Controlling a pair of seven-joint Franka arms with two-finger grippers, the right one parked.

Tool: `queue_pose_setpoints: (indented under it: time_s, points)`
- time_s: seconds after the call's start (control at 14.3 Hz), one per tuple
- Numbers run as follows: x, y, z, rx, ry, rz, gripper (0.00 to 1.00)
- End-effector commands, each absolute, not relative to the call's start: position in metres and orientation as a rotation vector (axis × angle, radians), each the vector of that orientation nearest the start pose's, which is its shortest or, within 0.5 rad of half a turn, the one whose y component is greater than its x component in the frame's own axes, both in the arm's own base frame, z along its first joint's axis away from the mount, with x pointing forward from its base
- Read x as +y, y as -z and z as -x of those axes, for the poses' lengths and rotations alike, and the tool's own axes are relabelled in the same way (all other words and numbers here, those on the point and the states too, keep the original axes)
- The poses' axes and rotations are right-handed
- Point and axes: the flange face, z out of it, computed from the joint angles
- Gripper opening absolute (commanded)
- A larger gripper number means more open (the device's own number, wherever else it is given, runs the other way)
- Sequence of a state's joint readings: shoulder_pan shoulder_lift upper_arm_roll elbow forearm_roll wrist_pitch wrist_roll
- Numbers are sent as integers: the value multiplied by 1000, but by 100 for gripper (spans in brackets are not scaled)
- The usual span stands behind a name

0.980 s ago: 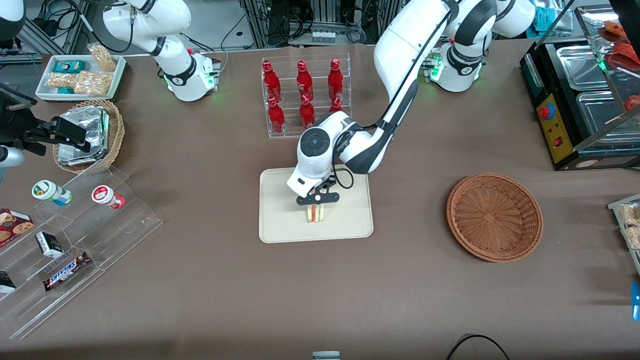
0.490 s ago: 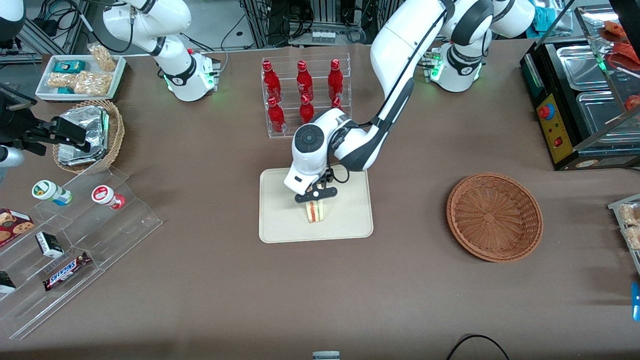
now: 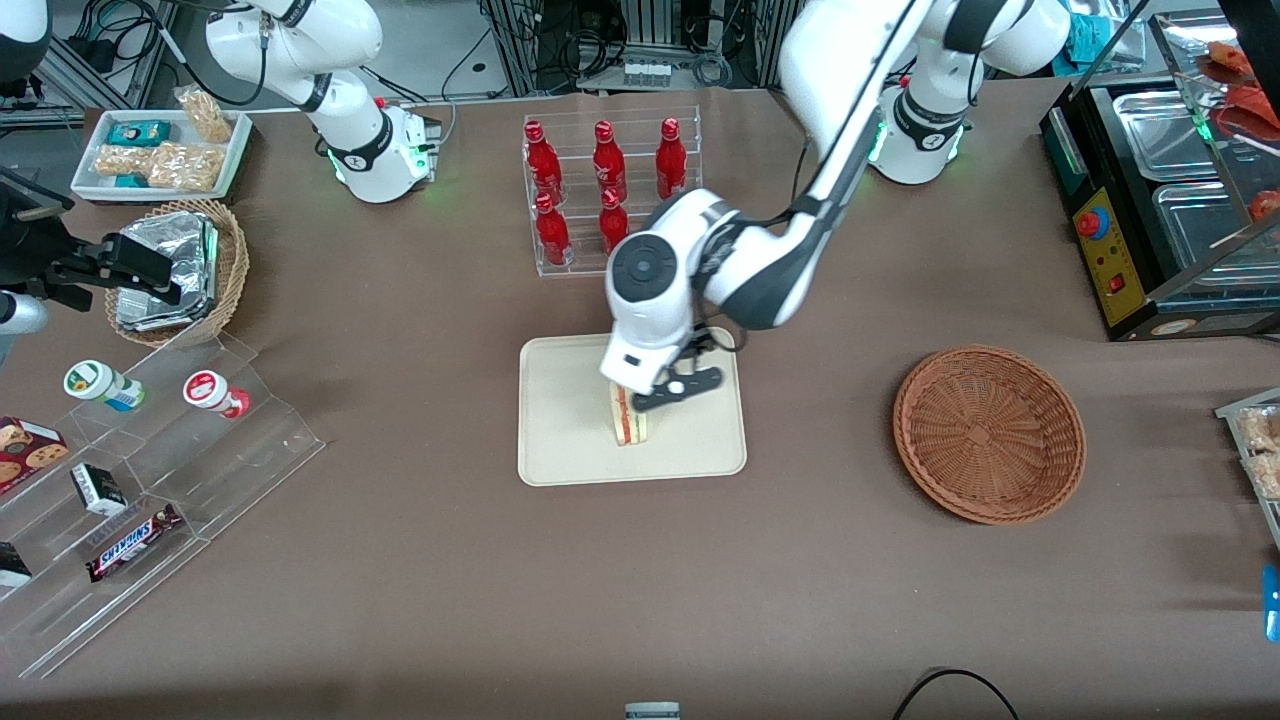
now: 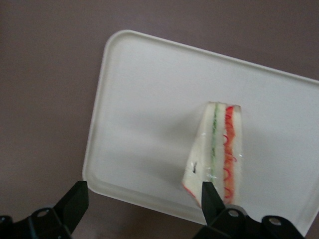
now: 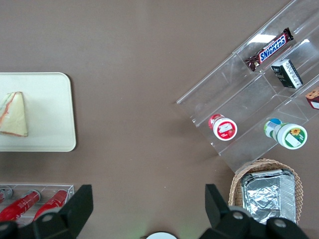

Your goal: Place sandwich from basket to tray

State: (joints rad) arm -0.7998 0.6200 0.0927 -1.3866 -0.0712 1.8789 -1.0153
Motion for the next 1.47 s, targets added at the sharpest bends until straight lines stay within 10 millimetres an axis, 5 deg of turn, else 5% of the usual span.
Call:
queue_pose_setpoints:
  time_s: [0.0,0.21,0.7,1.19,1.4]
  points:
    - [-410,-363,-531,-366,-214,3026,100]
    - [-317,-391,-540,-244,-261,3059,100]
    - [-150,-490,-531,77,-375,3081,100]
    - [-43,-569,-524,101,-299,3110,100]
    - [-26,-594,-527,64,-230,3120,100]
